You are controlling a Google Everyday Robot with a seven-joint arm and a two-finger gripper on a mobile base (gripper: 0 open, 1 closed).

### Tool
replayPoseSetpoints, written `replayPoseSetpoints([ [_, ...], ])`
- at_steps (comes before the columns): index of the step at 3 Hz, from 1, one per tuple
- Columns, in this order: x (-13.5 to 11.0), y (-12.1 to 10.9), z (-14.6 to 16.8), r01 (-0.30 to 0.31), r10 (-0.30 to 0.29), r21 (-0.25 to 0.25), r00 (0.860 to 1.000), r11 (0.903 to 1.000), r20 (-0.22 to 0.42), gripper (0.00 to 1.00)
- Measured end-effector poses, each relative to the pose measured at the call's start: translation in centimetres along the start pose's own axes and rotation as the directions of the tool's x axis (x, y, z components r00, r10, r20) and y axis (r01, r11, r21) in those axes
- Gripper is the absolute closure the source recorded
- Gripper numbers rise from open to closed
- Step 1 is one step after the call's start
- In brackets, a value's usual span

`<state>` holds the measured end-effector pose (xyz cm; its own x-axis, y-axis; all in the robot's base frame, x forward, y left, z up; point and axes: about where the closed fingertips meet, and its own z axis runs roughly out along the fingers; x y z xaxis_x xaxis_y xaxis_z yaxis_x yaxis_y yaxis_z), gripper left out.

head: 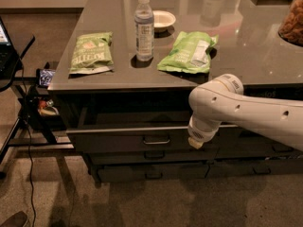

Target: Close top drawer

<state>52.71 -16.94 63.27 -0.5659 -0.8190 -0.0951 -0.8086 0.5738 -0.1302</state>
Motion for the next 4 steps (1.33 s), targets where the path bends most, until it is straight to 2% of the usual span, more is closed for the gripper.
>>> replayPoseSetpoints([
  [1, 0.00, 0.00, 0.00, 0.000, 0.000, 0.000, 1.000, 1.0000, 0.000, 0.12],
  [2, 0.00, 0.00, 0.00, 0.000, 0.000, 0.000, 1.000, 1.0000, 0.000, 0.00],
  [3, 0.00, 0.01, 0.01, 0.000, 0.000, 0.000, 1.000, 1.0000, 0.000, 0.00],
  [4, 0.01, 0.01, 0.01, 0.000, 0.000, 0.000, 1.000, 1.0000, 0.000, 0.19],
])
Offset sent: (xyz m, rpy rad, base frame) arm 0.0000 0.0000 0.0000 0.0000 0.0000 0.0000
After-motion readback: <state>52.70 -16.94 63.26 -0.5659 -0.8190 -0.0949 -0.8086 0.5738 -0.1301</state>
